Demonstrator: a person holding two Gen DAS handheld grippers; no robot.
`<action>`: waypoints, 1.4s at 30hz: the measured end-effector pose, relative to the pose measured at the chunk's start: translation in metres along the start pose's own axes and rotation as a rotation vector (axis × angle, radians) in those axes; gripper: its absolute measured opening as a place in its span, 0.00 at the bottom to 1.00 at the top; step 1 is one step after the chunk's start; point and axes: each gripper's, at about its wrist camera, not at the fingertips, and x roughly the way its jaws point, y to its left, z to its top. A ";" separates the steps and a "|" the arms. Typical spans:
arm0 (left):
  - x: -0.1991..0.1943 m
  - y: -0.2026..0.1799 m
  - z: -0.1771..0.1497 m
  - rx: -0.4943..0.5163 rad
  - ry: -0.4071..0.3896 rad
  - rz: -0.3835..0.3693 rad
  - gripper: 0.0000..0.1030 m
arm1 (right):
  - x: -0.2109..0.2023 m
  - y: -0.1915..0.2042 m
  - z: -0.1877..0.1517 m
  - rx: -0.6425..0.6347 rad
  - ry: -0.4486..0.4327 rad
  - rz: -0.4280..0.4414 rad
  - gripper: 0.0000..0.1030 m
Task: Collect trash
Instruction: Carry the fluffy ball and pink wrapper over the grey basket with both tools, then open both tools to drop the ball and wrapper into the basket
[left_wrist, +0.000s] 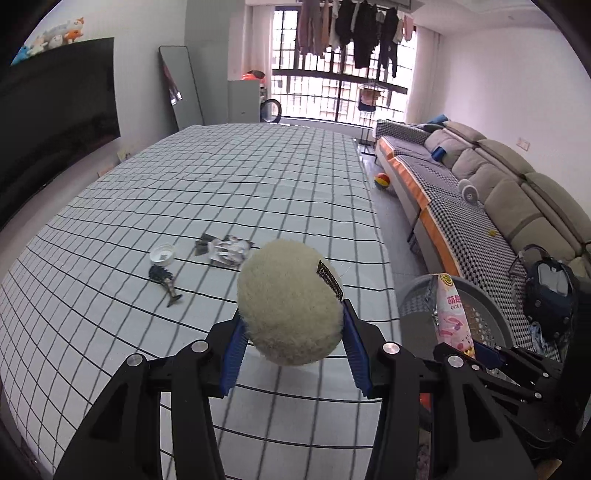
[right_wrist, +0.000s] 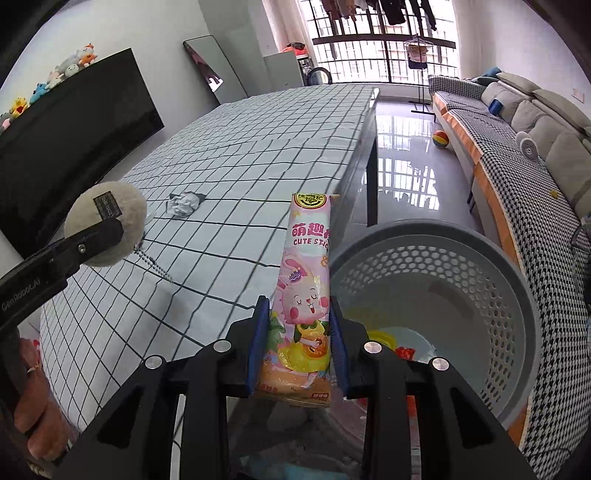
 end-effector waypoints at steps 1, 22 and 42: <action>0.001 -0.009 -0.002 0.009 0.004 -0.018 0.46 | -0.004 -0.007 -0.001 0.008 -0.005 -0.012 0.30; 0.045 -0.140 -0.039 0.197 0.148 -0.148 0.46 | -0.024 -0.131 -0.044 0.175 0.005 -0.126 0.30; 0.071 -0.158 -0.043 0.225 0.199 -0.126 0.65 | -0.008 -0.151 -0.048 0.176 0.011 -0.107 0.53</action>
